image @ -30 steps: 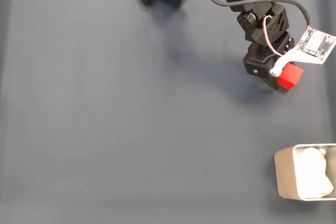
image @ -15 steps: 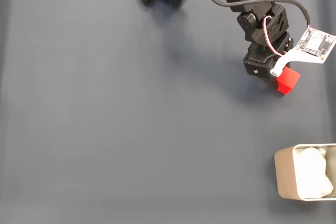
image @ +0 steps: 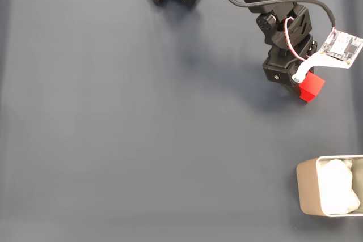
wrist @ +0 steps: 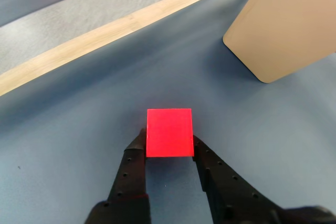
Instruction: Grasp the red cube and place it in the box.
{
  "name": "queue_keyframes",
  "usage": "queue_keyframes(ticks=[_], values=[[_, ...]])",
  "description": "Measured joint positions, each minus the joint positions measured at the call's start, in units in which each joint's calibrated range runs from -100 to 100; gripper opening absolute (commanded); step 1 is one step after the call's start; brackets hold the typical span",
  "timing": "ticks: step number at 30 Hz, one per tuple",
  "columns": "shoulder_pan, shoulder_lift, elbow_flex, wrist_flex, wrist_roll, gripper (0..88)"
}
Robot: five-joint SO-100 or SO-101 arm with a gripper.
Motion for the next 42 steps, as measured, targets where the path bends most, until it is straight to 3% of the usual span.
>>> queue_keyframes(ticks=[20,42], values=[[1.7,-8.9,-1.0,5.1,-0.6,8.7],[9.6,-7.0,-27.5,15.8,-3.7,8.7]])
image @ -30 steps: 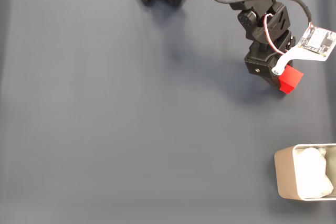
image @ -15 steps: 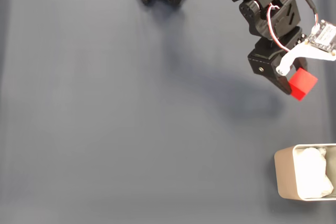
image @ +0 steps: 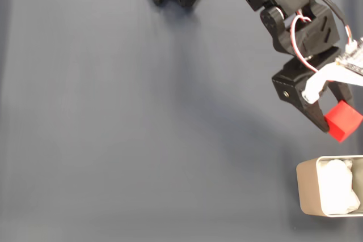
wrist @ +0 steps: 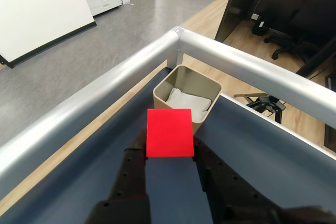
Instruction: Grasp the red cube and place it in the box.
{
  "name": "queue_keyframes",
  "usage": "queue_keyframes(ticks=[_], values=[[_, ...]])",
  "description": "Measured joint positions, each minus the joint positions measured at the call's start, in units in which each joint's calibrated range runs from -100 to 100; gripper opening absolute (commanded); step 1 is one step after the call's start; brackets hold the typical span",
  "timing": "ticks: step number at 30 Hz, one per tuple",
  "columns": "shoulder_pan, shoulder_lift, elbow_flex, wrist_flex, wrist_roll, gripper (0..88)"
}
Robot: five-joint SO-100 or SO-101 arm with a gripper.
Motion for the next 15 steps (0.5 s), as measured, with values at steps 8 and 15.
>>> queue_keyframes(ticks=[8,15], values=[[2.4,8.4,-11.4,0.7,-0.4,8.8],[3.2,14.9,-19.3,0.8,-0.5,8.9]])
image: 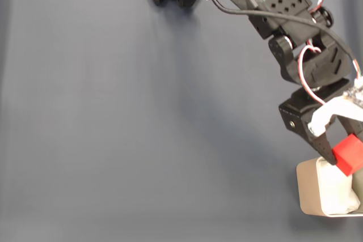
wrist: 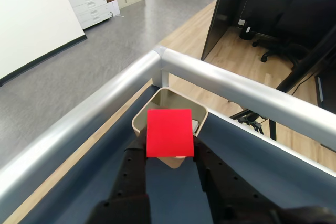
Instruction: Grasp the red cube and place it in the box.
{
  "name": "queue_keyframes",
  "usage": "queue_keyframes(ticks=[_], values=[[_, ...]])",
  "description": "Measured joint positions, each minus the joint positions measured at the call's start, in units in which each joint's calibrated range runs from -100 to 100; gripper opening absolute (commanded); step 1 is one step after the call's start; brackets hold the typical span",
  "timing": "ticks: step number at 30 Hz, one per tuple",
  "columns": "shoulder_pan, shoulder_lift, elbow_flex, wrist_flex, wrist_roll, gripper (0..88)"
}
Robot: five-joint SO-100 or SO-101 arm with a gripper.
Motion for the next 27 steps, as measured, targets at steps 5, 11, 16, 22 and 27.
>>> queue_keyframes(ticks=[5,11,16,22,27], values=[[0.8,3.7,-4.5,0.0,0.0,9.0],[1.0,8.2,-9.7,0.3,0.0,9.1],[0.8,11.5,-13.0,0.3,0.0,9.2],[0.9,14.3,-15.3,0.4,0.0,9.2],[0.9,16.2,-16.0,0.4,0.4,9.2]])
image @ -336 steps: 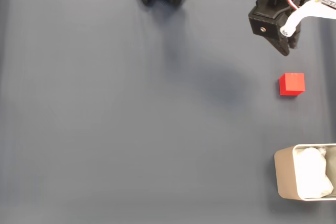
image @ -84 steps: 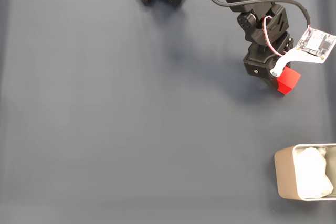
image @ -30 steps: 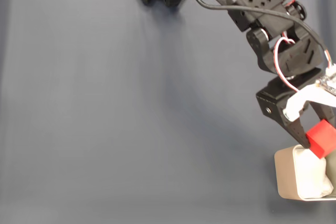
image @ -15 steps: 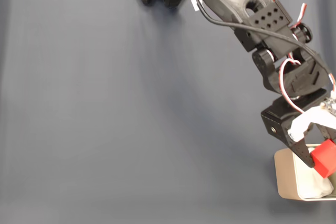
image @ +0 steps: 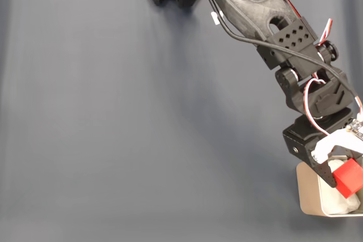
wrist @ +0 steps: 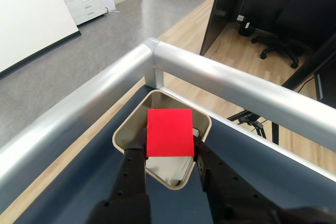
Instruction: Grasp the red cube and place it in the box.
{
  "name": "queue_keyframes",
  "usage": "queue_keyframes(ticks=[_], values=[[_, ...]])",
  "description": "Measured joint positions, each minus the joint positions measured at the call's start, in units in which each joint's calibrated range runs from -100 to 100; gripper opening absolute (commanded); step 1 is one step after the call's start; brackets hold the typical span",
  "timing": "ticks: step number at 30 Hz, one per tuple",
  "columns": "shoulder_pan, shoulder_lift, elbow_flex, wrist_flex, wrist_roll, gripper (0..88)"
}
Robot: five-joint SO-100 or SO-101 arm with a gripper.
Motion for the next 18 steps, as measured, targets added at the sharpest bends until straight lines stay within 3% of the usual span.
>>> queue_keyframes(ticks=[18], values=[[0.0,4.1,-2.4,0.0,0.1,9.3]])
